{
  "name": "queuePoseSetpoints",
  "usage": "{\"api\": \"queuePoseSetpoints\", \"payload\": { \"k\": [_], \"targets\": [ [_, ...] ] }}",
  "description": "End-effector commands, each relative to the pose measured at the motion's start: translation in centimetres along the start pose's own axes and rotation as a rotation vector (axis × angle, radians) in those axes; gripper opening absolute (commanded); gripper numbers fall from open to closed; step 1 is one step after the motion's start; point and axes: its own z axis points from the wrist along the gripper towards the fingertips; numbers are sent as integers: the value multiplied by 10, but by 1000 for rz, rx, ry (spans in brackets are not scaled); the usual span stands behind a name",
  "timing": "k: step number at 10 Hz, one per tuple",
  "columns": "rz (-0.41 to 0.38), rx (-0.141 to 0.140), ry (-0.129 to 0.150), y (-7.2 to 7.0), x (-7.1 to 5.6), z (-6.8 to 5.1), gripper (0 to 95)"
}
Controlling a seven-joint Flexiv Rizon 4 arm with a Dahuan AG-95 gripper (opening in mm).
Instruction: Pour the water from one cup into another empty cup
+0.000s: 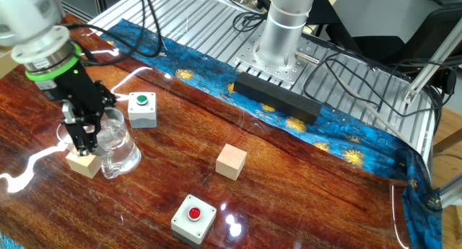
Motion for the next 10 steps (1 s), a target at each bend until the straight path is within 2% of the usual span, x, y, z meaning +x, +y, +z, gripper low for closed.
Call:
{"api": "queuePoseSetpoints", "payload": {
  "k": [1, 6, 8, 10],
  "targets": [
    [12, -7, 9, -1, 0, 0, 0],
    [49, -17, 33, -1, -3, 0, 0],
    [54, -17, 33, -1, -3, 0, 0],
    [80, -23, 53, 0, -4, 1, 0]
  ]
}}
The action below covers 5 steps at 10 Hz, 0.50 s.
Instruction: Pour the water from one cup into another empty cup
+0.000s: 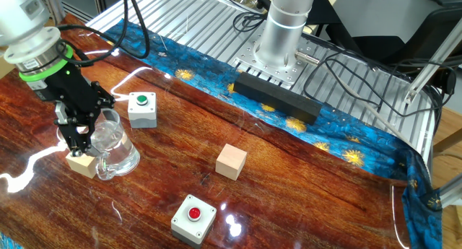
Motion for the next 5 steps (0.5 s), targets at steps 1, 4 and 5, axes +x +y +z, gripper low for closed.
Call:
{"api": "queuePoseSetpoints", "payload": {
  "k": [1, 4, 5],
  "targets": [
    [10, -1, 14, 0, -1, 0, 0],
    [7, -2, 40, 1, -4, 0, 0],
    [5, -2, 41, 2, -5, 0, 0]
  ]
}}
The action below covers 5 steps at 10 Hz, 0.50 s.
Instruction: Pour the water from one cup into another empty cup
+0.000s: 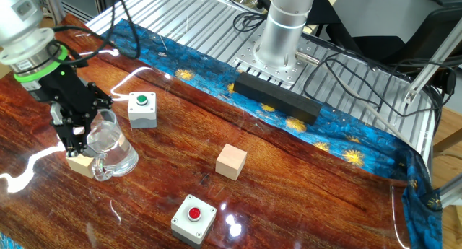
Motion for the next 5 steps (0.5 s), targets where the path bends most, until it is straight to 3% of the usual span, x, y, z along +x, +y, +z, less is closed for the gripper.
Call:
{"api": "queuePoseSetpoints", "payload": {
  "k": [1, 5],
  "targets": [
    [-2, -2, 6, 0, -1, 0, 0],
    [-10, 0, 23, 2, -6, 0, 0]
  ]
}}
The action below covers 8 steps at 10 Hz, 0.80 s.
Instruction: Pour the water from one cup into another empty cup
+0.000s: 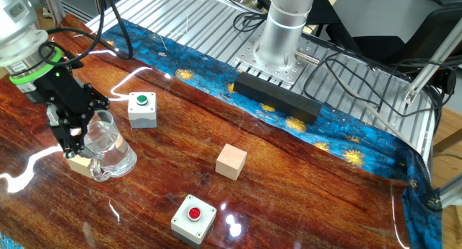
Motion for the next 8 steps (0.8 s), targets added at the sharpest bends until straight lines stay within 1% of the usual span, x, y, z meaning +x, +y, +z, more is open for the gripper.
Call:
{"api": "queuePoseSetpoints", "payload": {
  "k": [1, 2, 4, 8],
  "targets": [
    [-1, 0, 16, 0, -1, 0, 0],
    [-2, 0, 18, 0, -1, 0, 0],
    [-4, 0, 31, 1, -2, 0, 0],
    [0, -1, 40, 1, -3, 0, 0]
  ]
}}
